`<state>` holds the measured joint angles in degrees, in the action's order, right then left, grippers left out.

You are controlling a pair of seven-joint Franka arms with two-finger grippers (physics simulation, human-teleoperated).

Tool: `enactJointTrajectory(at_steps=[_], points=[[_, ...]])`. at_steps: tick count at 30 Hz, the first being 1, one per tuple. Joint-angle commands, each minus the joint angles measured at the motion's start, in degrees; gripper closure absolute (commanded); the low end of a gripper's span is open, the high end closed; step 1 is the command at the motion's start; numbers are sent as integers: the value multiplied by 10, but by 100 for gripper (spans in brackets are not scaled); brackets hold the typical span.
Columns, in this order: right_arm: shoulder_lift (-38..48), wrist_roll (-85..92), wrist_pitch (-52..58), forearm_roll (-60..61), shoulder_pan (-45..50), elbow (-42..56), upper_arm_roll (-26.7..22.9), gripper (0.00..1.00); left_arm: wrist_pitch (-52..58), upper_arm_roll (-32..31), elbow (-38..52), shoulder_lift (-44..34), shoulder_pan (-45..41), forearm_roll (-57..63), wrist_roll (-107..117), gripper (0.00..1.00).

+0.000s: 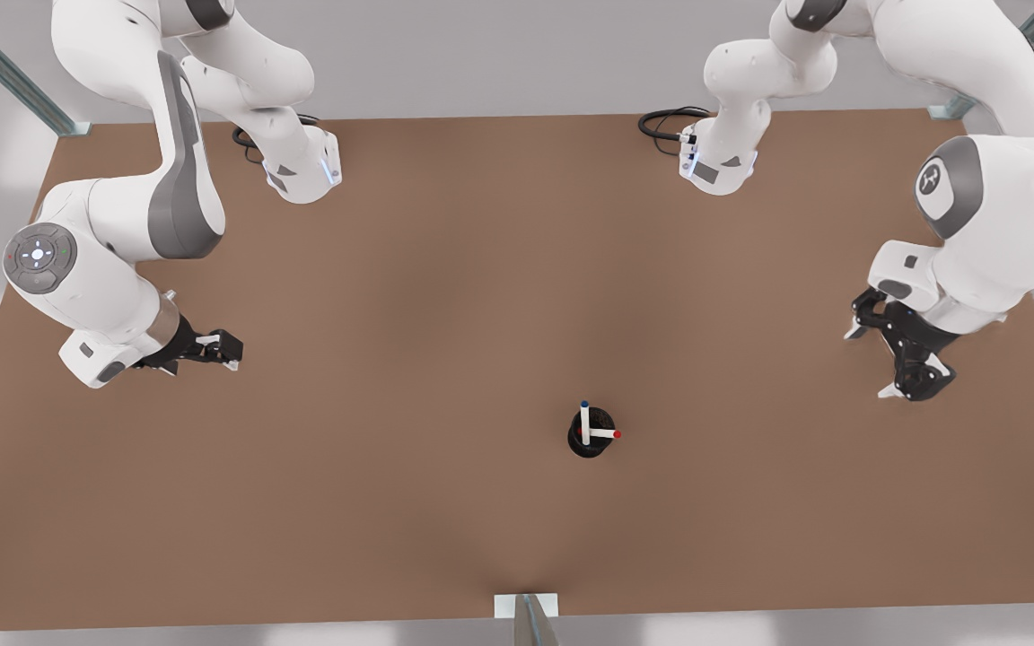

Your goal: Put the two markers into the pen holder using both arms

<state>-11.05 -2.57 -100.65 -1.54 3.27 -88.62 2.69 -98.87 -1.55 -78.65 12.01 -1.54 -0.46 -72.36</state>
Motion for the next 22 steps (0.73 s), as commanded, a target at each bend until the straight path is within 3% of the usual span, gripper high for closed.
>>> enactJointTrajectory(at_steps=[1,6,22], points=[[1,5,0,0,0,0,0,0,60,23,-19,-13,-17,13,735,0],[1,5,0,0,0,0,0,0,54,23,7,27,-24,21,746,0],[1,5,0,0,0,0,0,0,41,21,9,33,-38,17,819,0]])
